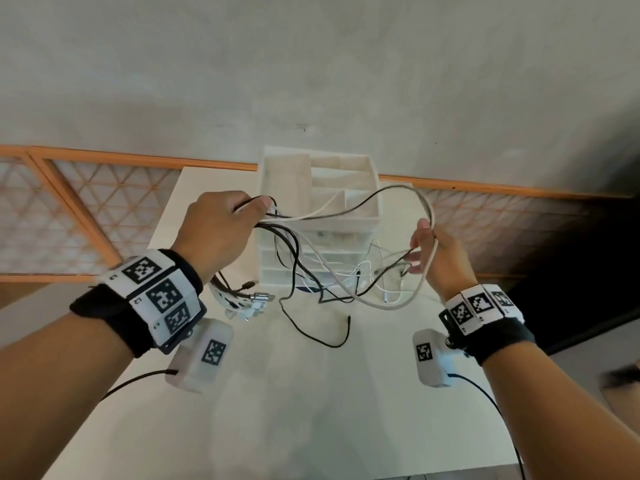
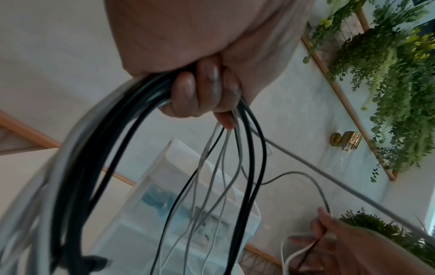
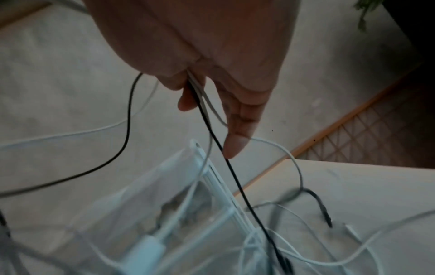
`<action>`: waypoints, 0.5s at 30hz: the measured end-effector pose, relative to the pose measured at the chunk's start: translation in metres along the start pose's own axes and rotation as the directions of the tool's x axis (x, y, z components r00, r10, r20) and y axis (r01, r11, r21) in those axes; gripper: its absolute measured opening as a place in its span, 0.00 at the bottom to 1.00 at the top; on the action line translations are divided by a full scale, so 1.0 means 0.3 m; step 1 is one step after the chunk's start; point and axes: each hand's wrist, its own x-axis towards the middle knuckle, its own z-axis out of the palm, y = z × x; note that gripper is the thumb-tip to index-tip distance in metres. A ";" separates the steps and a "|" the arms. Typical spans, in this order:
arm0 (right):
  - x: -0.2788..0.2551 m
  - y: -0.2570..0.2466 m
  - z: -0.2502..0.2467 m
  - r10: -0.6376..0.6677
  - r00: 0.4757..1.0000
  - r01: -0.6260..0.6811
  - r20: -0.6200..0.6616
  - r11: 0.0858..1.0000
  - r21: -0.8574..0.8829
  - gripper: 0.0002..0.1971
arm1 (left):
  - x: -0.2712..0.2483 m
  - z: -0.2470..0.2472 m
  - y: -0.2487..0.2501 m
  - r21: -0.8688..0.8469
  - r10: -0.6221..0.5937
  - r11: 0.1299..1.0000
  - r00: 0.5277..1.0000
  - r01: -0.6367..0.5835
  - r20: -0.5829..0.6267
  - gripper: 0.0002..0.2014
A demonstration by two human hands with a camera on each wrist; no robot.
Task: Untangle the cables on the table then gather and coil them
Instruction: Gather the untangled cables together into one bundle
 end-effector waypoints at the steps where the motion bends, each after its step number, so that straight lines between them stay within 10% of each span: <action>1: 0.001 -0.024 -0.005 -0.005 0.999 0.009 -0.036 0.993 0.115 0.19 | 0.002 -0.002 0.000 0.005 0.003 1.000 1.000 -0.003 -0.006 0.28; 5: -0.006 -0.111 -0.037 -0.144 0.962 0.189 -0.232 0.964 0.185 0.16 | 0.002 0.000 0.005 -0.005 0.013 1.000 1.000 -0.013 -0.007 0.29; 10: 0.053 -0.043 -0.072 -0.302 0.906 0.198 -0.296 0.921 -0.336 0.14 | 0.006 -0.024 0.037 -0.188 -0.001 0.982 1.000 -0.002 -0.020 0.27; 12: 0.066 0.010 -0.072 -0.091 0.992 0.034 -0.089 0.865 -0.501 0.18 | 0.022 -0.042 0.059 -0.327 -0.039 0.944 0.999 0.038 0.001 0.26; 15: 0.034 0.041 -0.053 0.137 0.988 -0.076 0.073 0.838 -0.540 0.38 | 0.034 -0.059 0.082 -0.372 -0.062 0.925 0.997 0.078 0.053 0.27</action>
